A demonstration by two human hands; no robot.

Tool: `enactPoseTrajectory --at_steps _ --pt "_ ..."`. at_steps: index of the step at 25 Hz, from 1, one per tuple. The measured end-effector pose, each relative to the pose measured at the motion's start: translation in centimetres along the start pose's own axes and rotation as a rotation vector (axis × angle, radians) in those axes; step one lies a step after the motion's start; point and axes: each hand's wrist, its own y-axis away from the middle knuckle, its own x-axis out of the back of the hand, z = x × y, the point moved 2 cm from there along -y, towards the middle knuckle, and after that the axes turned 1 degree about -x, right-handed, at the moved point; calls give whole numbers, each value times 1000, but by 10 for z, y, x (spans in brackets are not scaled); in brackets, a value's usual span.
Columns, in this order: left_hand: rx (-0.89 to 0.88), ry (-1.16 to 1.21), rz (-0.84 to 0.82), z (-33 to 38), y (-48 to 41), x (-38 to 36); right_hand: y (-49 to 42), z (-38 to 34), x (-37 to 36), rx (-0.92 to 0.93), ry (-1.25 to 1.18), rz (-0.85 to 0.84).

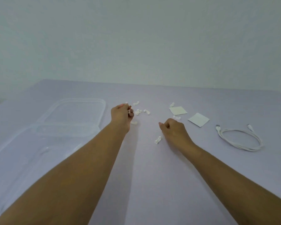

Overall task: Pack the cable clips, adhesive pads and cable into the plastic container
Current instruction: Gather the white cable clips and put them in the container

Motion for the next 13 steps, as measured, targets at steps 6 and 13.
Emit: enactPoseTrajectory --at_steps 6,13 --pt "-469 -954 -2 8 0 24 11 2 -13 139 333 89" --pt "-702 -1852 -192 -1 4 35 16 -6 -27 294 634 134"
